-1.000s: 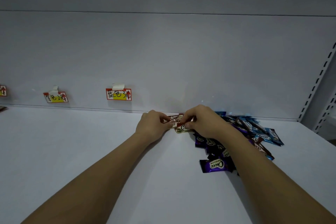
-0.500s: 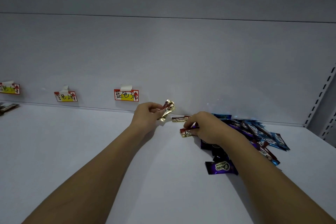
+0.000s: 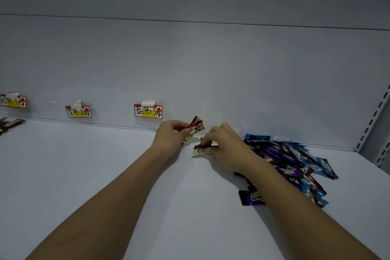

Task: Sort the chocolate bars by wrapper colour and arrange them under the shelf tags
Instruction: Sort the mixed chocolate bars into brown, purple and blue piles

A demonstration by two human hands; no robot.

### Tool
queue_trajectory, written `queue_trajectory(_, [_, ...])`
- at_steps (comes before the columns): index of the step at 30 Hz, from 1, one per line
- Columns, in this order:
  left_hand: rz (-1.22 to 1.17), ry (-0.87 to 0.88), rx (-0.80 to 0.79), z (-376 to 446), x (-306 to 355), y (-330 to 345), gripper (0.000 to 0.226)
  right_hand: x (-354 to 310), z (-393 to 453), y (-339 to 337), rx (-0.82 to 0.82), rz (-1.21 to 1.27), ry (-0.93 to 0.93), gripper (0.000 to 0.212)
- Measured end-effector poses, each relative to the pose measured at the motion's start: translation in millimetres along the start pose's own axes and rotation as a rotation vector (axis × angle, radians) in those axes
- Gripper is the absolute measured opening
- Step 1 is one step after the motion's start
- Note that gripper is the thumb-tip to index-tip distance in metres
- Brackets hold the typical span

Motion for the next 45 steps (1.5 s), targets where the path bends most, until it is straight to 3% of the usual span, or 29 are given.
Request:
queue_trajectory(6, [-0.056, -0.008, 0.006, 0.3, -0.2, -1.3, 0.017, 8.0, -3.1, -15.8, 0.128, 0.622, 0.118, 0.018])
queue_trajectory(11, [-0.106, 0.007, 0.037, 1.0, -0.6, -2.0, 0.015, 28.6, -5.4, -20.4, 0.253, 0.766, 0.271, 0.014])
queue_trajectory(23, [-0.220, -0.080, 0.150, -25.4, 9.1, -10.9, 0.020, 22.5, -9.0, -6.2, 0.108, 1.016, 0.464, 0.017])
queue_trajectory(28, [-0.300, -0.103, 0.228, -59.8, 22.3, -58.6, 0.016, -22.1, -18.8, -16.7, 0.011, 1.117, 0.369, 0.029])
queue_trajectory(33, [-0.352, -0.066, 0.330, -98.2, 48.8, -122.9, 0.013, -69.7, -32.2, -30.5, -0.001, 1.134, 0.242, 0.010])
queue_trajectory(38, [-0.418, -0.040, 0.390, -150.1, 65.6, -164.8, 0.017, -106.9, -56.8, -35.1, -0.024, 1.265, 0.196, 0.010])
queue_trajectory(45, [-0.435, -0.048, 0.437, -190.0, 39.7, -214.8, 0.015, -180.0, -61.5, -10.5, -0.125, 1.316, 0.116, 0.007])
Point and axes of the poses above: each hand's wrist, its own z-axis towards the middle knuckle, its own y-axis out of the palm, x = y × z, the point moved 8 cm from there along z, towards the middle knuckle, and after that the axes turned 8 degrees about y, right-handed, at the moved point
